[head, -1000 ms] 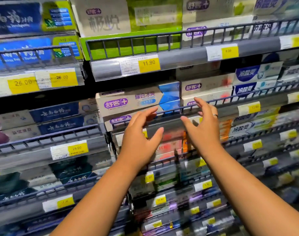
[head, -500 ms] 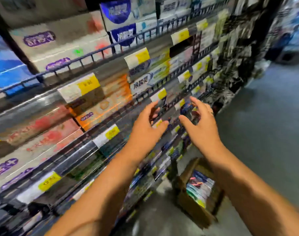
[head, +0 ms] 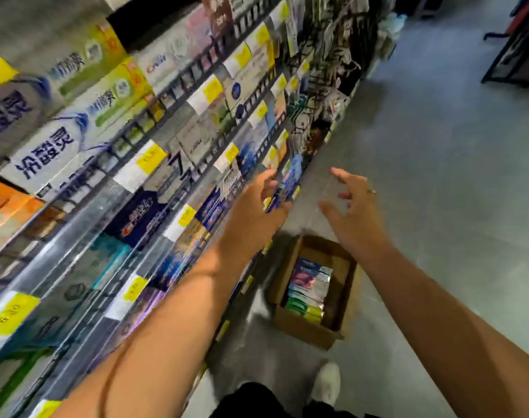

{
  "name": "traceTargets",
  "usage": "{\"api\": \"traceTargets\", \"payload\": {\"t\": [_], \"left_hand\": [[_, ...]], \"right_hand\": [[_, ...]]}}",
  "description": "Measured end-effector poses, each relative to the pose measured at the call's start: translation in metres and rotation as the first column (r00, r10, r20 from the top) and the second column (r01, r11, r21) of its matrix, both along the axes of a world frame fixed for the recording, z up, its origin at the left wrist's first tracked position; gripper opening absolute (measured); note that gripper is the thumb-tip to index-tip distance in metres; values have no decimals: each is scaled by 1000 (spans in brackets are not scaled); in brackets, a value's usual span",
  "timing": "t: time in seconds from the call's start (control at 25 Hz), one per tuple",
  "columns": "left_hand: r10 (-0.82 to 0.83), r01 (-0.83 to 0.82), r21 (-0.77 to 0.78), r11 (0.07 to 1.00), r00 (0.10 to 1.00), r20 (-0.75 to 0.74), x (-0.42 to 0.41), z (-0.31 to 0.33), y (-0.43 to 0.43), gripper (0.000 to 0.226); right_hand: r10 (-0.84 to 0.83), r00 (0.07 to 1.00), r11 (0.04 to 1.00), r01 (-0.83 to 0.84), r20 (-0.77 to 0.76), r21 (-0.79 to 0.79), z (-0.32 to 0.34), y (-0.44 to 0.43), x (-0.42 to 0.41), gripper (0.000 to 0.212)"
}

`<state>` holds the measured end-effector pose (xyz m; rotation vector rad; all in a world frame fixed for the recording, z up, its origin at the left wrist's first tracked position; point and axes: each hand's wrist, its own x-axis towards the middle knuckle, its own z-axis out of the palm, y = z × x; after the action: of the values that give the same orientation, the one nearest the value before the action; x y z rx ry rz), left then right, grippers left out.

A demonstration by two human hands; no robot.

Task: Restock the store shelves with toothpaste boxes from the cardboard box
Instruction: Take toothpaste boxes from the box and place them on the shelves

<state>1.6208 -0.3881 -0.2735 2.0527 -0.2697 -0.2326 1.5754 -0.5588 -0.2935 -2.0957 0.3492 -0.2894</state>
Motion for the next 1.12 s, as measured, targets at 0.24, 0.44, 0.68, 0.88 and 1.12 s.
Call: {"api": "traceTargets", "payload": {"t": [0.24, 0.44, 0.68, 0.88, 1.12], "left_hand": [[-128, 137, 63, 988, 983, -131, 65, -91, -44, 58], [-258, 283, 115, 952, 946, -196, 105, -189, -69, 53], [-279, 329, 197, 923, 929, -244, 118, -342, -83, 46], [-322, 410, 288, 866, 895, -308, 116, -483, -87, 40], [-420, 543, 416, 729, 835, -354, 113, -639, -99, 41]], "right_hand": [[-168, 976, 986, 169, -138, 0, -91, -37, 24, 50], [-279, 934, 960, 280, -222, -29, -195, -50, 37, 46], [-264, 907, 963, 268, -328, -34, -356, -63, 36, 39], [-212, 855, 974, 225, -473, -30, -490, -71, 31, 42], [-188, 806, 981, 126, -561, -148, -635, -78, 37, 41]]}}
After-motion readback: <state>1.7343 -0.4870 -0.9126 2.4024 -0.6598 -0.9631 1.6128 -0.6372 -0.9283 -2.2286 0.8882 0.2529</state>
